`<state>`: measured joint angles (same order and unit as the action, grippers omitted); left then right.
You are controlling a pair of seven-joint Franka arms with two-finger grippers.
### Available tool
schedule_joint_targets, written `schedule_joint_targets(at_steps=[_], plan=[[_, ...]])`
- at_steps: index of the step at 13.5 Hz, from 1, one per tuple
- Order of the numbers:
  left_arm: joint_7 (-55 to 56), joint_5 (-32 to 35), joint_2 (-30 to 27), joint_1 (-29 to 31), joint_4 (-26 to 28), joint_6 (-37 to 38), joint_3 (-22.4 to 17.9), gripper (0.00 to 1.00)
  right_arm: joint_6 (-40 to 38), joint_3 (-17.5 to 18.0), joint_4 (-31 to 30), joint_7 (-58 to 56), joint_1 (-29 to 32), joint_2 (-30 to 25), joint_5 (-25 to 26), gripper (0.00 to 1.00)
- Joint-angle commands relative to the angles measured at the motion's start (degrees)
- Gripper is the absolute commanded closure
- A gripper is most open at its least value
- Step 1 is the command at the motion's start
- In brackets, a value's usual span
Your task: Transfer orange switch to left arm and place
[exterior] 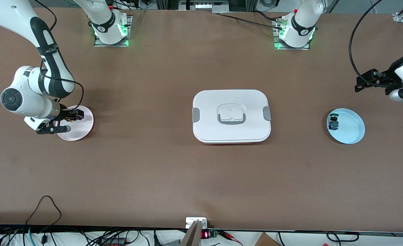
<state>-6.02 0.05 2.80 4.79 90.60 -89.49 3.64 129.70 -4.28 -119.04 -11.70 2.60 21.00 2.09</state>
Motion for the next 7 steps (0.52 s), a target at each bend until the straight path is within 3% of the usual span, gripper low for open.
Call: schedule_joint_targets(at_steps=[1, 7], plan=[[-0.40, 1.79, -0.08, 0.31, -0.42, -0.33, 0.23, 0.00, -8.21, 1.64, 5.81, -1.05, -0.67, -1.40, -0.69, 1.00], [-0.40, 1.62, -0.17, 0.49, -0.78, 0.02, -0.38, 0.00, -20.44, 6.20, 18.04, -0.52, -0.93, -2.89, -0.78, 1.00]])
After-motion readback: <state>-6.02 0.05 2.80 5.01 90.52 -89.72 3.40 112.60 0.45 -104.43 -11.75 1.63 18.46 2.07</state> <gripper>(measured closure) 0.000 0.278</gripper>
